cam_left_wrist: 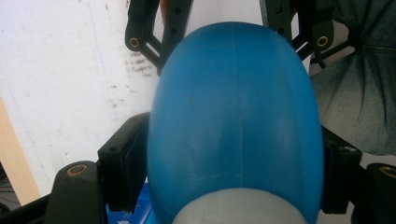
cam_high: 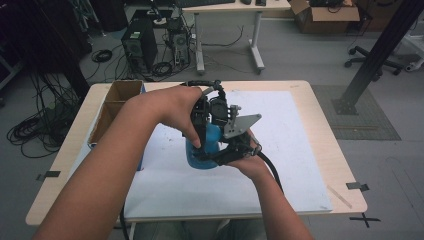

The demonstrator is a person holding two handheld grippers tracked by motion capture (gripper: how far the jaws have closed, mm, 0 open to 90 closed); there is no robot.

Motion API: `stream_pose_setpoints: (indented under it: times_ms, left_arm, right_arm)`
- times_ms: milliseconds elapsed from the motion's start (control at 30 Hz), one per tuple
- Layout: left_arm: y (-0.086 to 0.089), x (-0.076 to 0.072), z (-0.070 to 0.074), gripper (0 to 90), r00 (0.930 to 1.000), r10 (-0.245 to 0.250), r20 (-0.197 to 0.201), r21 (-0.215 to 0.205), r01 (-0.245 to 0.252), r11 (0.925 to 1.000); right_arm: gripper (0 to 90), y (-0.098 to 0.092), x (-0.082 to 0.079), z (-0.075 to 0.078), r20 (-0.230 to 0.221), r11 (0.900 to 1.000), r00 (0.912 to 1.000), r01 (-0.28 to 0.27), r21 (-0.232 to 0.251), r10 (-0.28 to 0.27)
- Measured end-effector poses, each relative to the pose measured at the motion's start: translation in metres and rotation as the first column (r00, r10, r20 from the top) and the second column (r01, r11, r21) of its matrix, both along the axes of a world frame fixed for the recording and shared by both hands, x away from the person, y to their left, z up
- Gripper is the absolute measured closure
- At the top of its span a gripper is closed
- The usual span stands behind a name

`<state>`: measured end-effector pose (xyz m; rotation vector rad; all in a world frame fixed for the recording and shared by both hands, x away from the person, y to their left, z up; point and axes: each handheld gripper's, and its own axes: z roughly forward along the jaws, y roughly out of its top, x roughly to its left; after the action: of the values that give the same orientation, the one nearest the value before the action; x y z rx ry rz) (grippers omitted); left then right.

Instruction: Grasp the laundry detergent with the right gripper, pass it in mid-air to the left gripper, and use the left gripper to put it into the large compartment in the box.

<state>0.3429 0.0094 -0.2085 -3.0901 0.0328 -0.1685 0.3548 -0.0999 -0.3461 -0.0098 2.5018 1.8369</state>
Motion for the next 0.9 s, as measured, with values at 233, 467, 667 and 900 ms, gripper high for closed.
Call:
stream_pose_setpoints:
  times_ms: [233, 467, 667, 900]
  left_arm:
    - [0.0012, 0.0002, -0.0004, 34.2, 0.9999, 0.008, -0.013, -0.003, -0.008, 1.0000]
    - [0.0033, 0.0009, -0.0026, 38.2, 0.9999, -0.004, -0.013, -0.013, 0.004, 0.9999]
    - [0.0028, 0.0012, -0.0026, 39.0, 0.9999, -0.007, -0.009, 0.004, 0.007, 1.0000]
    - [0.0004, 0.0010, -0.0010, 39.3, 1.0000, 0.001, -0.006, 0.023, -0.001, 0.9997]
  right_arm:
    - [45.4, 0.0009, -0.0003, -0.0006, -0.001, 1.000, 1.0000, -0.004, -0.002, 0.004]
    - [45.5, 0.0023, -0.0008, -0.0008, -0.007, 1.000, 1.0000, -0.003, -0.014, 0.003]
    - [45.5, 0.0028, -0.0012, -0.0011, -0.014, 1.000, 0.9999, 0.002, -0.014, -0.002]
    - [45.1, 0.0029, -0.0013, -0.0024, -0.011, 1.000, 0.9999, 0.002, 0.006, -0.002]
